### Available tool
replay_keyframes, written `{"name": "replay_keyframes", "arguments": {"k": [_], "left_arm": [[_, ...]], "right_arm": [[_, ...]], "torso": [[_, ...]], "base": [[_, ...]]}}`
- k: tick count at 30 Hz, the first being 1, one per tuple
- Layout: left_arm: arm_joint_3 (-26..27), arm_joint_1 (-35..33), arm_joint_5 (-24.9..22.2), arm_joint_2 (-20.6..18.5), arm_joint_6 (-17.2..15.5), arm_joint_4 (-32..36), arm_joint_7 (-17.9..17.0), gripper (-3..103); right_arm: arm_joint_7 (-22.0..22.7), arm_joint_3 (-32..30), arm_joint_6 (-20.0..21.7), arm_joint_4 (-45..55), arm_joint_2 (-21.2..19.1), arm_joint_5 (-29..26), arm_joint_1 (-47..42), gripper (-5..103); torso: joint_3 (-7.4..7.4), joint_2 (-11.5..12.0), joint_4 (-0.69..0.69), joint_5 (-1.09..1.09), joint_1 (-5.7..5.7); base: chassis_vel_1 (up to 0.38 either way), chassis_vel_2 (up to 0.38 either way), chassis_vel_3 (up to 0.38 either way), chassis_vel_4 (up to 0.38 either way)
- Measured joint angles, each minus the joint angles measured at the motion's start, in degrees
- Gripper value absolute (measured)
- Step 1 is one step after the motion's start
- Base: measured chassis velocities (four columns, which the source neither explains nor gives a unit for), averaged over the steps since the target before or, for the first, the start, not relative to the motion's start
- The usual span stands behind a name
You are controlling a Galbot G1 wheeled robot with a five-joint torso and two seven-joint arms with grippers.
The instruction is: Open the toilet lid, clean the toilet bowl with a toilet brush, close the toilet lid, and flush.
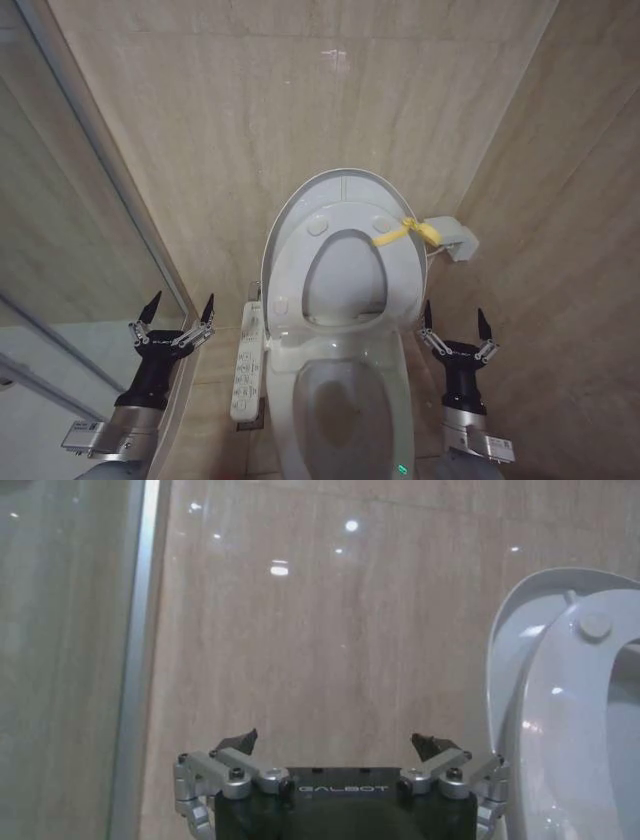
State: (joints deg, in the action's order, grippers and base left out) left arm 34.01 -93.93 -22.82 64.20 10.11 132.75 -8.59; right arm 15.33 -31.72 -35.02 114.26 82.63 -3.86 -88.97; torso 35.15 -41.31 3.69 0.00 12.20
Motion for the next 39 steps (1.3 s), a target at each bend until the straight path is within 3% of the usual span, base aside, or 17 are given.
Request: {"name": "replay_keyframes", "arguments": {"k": [19, 28, 39], "left_arm": [[-0.33, 0.30, 0.10, 0.64, 1.28, -0.44, 0.59, 100], [2.16, 0.31, -0.79, -0.66, 2.01, -0.79, 0.71, 100], [1.10, 1.38, -1.34, -1.24, 3.18, -1.62, 1.47, 100]], "right_arm": [[-0.22, 0.37, -0.59, -0.32, 0.06, 0.47, -0.19, 100], [-0.37, 0.54, -0.80, -0.20, 1.05, 1.54, -0.59, 100], [-0.25, -0.04, -0.31, -0.16, 0.28, 1.49, 0.03, 100]], "torso": [[-0.02, -0.02, 0.00, -0.03, -0.05], [-0.02, -0.02, -0.01, -0.02, -0.06], [-0.02, -0.02, -0.02, -0.03, -0.06]], "base": [[0.016, -0.013, -0.013, 0.010], [0.000, 0.000, 0.000, 0.000], [0.000, 0.000, 0.000, 0.000]]}}
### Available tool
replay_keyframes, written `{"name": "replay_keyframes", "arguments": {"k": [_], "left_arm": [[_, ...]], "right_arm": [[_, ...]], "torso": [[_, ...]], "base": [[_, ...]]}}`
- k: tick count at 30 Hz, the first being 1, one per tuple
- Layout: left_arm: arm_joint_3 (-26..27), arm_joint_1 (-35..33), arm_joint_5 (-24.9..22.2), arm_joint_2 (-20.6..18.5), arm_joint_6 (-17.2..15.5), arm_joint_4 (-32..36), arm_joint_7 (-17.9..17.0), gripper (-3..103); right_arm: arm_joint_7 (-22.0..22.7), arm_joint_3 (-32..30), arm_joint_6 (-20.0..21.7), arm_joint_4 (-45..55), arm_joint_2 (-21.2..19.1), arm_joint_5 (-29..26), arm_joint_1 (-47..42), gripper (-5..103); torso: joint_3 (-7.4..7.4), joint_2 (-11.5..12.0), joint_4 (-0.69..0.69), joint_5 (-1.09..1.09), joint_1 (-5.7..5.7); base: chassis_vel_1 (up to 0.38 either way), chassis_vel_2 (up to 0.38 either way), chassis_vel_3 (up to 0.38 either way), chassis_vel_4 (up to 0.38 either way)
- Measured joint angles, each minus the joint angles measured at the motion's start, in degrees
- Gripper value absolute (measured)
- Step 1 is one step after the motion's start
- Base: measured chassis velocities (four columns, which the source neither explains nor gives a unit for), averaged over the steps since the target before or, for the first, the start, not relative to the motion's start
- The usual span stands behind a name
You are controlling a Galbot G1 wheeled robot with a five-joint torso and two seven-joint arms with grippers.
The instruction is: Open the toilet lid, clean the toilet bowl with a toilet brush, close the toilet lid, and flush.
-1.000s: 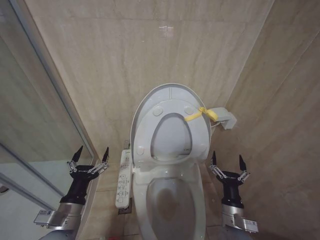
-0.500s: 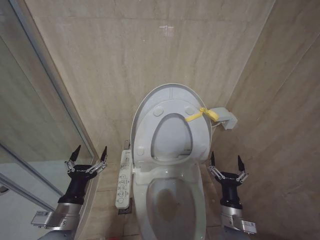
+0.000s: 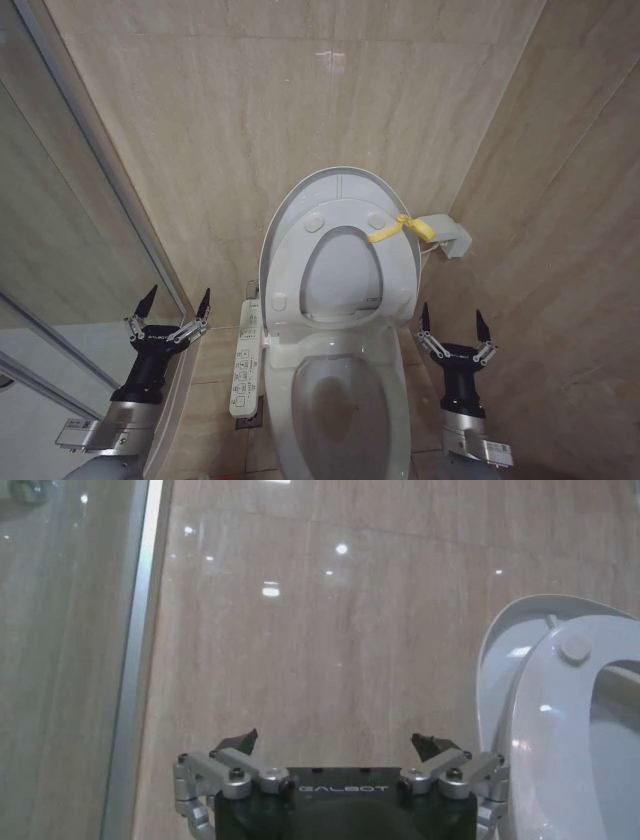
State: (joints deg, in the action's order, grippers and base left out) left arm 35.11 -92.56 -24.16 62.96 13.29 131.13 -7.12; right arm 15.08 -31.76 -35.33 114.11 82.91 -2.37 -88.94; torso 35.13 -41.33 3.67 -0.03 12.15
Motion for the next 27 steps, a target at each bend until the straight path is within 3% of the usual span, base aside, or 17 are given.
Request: {"name": "replay_keyframes", "arguments": {"k": [6, 21, 27], "left_arm": [[-0.06, 0.78, -0.30, -0.36, 0.58, -0.99, 1.42, 100], [-2.17, 3.41, -0.43, 0.13, 1.42, -3.78, 0.92, 100], [-0.48, 5.64, -1.10, 0.14, 1.65, -6.81, 0.70, 100]], "right_arm": [[0.07, -0.67, 0.25, 0.00, 0.04, -0.58, 0.37, 100], [2.66, -4.47, 2.90, -1.52, -2.26, -2.43, 3.42, 100], [3.89, -7.42, 5.42, -2.11, -5.88, -2.72, 8.41, 100]], "torso": [[0.00, 0.00, 0.01, 0.00, 0.00], [0.00, 0.00, 0.02, -0.01, 0.00], [0.00, 0.00, 0.01, -0.01, 0.00]], "base": [[0.000, 0.000, 0.000, 0.000], [0.000, 0.000, 0.000, 0.000], [0.000, 0.000, 0.000, 0.000]]}}
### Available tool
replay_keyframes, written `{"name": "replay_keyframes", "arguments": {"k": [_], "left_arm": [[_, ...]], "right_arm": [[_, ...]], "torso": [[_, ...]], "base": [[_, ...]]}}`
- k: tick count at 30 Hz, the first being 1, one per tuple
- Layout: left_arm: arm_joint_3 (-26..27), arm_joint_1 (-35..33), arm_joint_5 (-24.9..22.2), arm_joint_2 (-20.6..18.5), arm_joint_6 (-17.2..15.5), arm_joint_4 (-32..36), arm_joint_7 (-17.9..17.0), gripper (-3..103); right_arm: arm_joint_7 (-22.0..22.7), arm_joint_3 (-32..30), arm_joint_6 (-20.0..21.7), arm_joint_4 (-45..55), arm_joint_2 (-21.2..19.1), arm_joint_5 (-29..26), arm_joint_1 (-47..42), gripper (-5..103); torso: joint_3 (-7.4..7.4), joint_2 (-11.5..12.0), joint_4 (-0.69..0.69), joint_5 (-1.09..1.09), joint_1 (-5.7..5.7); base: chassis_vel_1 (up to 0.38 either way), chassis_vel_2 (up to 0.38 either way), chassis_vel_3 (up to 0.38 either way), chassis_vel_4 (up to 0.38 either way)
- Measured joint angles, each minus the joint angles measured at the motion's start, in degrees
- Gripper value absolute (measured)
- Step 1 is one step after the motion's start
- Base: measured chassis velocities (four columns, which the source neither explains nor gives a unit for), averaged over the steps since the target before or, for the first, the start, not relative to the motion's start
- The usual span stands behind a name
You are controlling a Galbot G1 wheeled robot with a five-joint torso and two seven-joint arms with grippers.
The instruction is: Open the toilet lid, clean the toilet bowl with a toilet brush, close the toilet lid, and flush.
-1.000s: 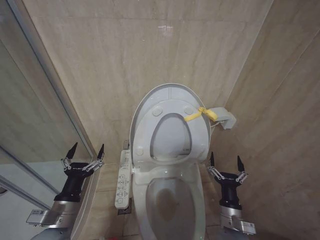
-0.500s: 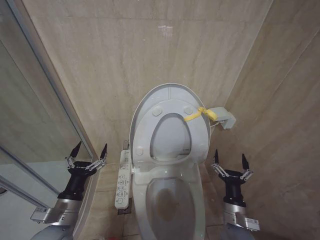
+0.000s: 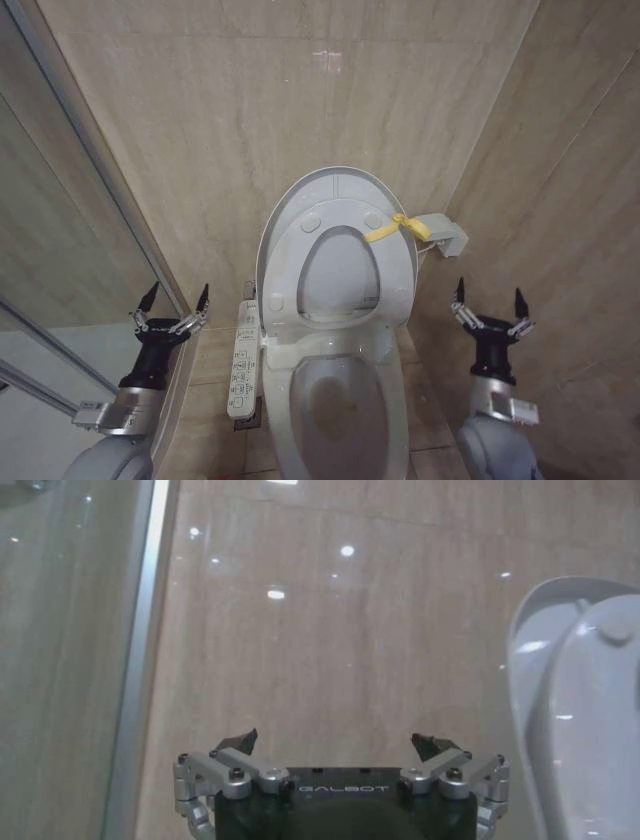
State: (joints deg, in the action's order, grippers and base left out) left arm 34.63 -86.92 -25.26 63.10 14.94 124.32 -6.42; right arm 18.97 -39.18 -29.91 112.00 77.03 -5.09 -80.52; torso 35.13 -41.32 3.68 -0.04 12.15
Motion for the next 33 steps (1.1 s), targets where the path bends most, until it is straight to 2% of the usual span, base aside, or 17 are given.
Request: {"name": "replay_keyframes", "arguments": {"k": [8, 12, 14, 18, 23, 33], "left_arm": [[-0.05, 1.81, -0.20, 0.14, -0.26, -2.37, 0.00, 100], [0.05, 2.62, -0.35, 0.25, -0.65, -2.97, 0.04, 100], [0.50, 3.17, -0.47, 0.35, -0.83, -3.74, 0.06, 100], [1.48, 3.44, -0.80, 0.21, -0.88, -4.60, 0.07, 100], [2.51, 3.43, -1.51, -0.17, -1.06, -4.77, 0.15, 100], [2.97, 3.14, -1.54, 0.35, -1.18, -4.73, 0.22, 100]], "right_arm": [[2.52, -0.51, 2.09, -4.04, -5.75, -0.02, 4.94, 100], [2.46, 1.27, 2.30, -7.48, -8.08, -1.71, 8.54, 100], [1.47, 3.60, 3.49, -10.55, -9.12, -4.88, 12.81, 100], [1.01, 6.02, 4.61, -14.90, -9.94, -7.06, 17.75, 100], [-0.04, 8.04, 4.68, -20.11, -10.95, -7.27, 22.61, 100], [-1.67, 12.37, 5.50, -23.77, -11.34, -10.35, 28.18, 100]], "torso": [[0.00, 0.00, 0.01, 0.02, 0.00], [0.00, 0.00, 0.01, 0.00, 0.00], [0.00, 0.00, 0.00, 0.00, 0.00], [0.00, 0.00, -0.01, 0.01, 0.00], [0.00, 0.00, 0.00, 0.01, 0.01], [0.00, 0.00, 0.01, 0.02, 0.01]], "base": [[0.000, 0.000, 0.000, 0.000], [0.000, 0.000, 0.000, 0.000], [0.000, 0.000, 0.000, 0.000], [0.000, 0.000, 0.000, 0.000], [0.000, 0.000, 0.000, 0.000], [0.000, 0.000, 0.000, 0.000]]}}
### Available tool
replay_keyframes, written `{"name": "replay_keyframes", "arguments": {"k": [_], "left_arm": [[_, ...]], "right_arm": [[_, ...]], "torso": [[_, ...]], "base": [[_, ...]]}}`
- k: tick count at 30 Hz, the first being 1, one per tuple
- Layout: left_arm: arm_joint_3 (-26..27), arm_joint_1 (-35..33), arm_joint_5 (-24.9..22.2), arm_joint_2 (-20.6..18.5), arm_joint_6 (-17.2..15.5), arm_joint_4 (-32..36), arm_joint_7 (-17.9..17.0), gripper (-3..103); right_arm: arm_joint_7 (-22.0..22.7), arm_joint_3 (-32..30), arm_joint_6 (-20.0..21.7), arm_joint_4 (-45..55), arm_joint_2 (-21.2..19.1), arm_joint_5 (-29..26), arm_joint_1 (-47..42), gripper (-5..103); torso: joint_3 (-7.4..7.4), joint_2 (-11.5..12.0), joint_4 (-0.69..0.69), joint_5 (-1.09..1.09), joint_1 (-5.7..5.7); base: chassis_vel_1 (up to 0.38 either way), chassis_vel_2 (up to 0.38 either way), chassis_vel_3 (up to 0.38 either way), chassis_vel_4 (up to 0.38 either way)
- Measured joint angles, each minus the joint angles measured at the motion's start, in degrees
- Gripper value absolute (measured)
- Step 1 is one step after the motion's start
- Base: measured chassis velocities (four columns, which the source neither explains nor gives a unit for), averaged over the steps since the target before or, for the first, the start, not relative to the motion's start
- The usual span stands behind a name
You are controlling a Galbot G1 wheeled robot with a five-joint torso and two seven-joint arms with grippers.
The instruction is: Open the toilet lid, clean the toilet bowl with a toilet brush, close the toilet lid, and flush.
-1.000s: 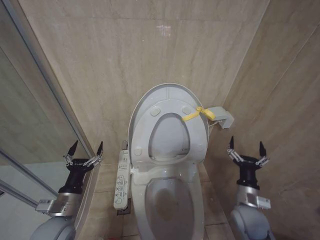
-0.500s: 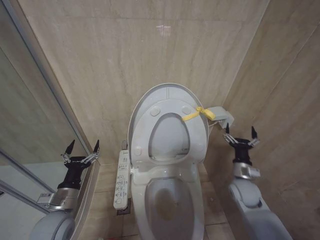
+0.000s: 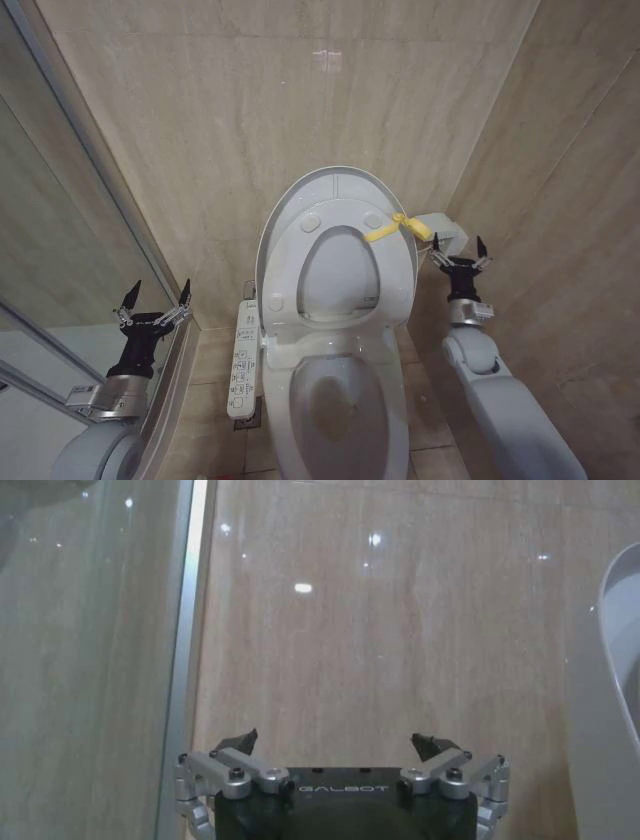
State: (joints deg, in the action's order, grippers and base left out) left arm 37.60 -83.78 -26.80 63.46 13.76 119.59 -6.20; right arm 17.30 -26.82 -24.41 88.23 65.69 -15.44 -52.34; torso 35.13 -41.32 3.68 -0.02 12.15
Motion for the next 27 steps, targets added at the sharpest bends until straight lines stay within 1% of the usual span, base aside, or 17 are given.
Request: {"name": "replay_keyframes", "arguments": {"k": [5, 8, 11, 12, 14, 16, 18, 24, 27], "left_arm": [[0.56, -0.27, -0.04, -0.12, -0.01, 0.07, 0.00, 100], [1.44, -0.76, -0.21, -0.41, 0.03, 0.08, -0.03, 100], [1.66, -0.98, -0.23, -0.45, 0.05, 0.07, -0.04, 100], [1.73, -1.09, -0.23, -0.46, 0.05, 0.06, -0.06, 100], [1.73, -1.17, -0.23, -0.43, 0.06, 0.07, -0.05, 100], [1.70, -1.19, -0.22, -0.32, 0.06, 0.13, -0.06, 100], [1.61, -1.15, -0.20, -0.26, 0.05, 0.14, -0.07, 100], [0.15, -0.12, -0.07, 0.06, -0.10, 0.11, -0.10, 100], [-0.29, 0.25, -0.05, 0.13, -0.16, 0.03, -0.10, 100]], "right_arm": [[-0.20, 1.74, 0.16, 0.50, 0.66, 0.07, 0.78, 100], [-0.73, 4.47, -0.10, 2.30, 1.19, 0.26, 0.58, 100], [-1.04, 5.09, -0.42, 3.50, 1.35, 0.25, -0.10, 100], [-1.06, 5.07, -0.56, 4.00, 1.33, 0.26, -0.51, 100], [-1.22, 5.03, -0.79, 4.91, 1.19, 0.28, -1.28, 100], [-1.45, 4.48, -1.17, 6.15, 0.68, 0.31, -2.59, 100], [-1.53, 4.03, -1.39, 6.89, 0.45, 0.33, -3.39, 100], [-1.65, 1.30, -2.12, 12.12, -1.02, 0.41, -9.37, 100], [-1.64, 0.69, -2.25, 13.56, -1.20, 0.44, -11.01, 100]], "torso": [[0.00, 0.00, -0.01, 0.00, 0.00], [0.00, 0.00, -0.01, 0.00, 0.00], [0.00, 0.00, -0.01, 0.00, -0.01], [0.00, 0.00, 0.02, 0.00, -0.01], [0.00, 0.00, 0.02, 0.00, -0.01], [0.00, 0.00, -0.02, -0.01, -0.01], [0.00, 0.00, -0.03, 0.00, -0.01], [0.00, 0.00, 0.00, -0.01, -0.01], [-0.01, 0.00, -0.01, -0.01, -0.01]], "base": [[0.000, 0.000, 0.000, 0.000], [0.000, 0.000, 0.000, 0.000], [0.000, 0.000, 0.000, 0.000], [0.000, 0.000, 0.000, 0.000], [0.000, 0.000, 0.000, 0.000], [0.000, 0.000, 0.000, 0.000], [0.000, 0.000, 0.000, 0.000], [0.000, 0.000, 0.000, 0.000], [0.000, 0.000, 0.000, 0.000]]}}
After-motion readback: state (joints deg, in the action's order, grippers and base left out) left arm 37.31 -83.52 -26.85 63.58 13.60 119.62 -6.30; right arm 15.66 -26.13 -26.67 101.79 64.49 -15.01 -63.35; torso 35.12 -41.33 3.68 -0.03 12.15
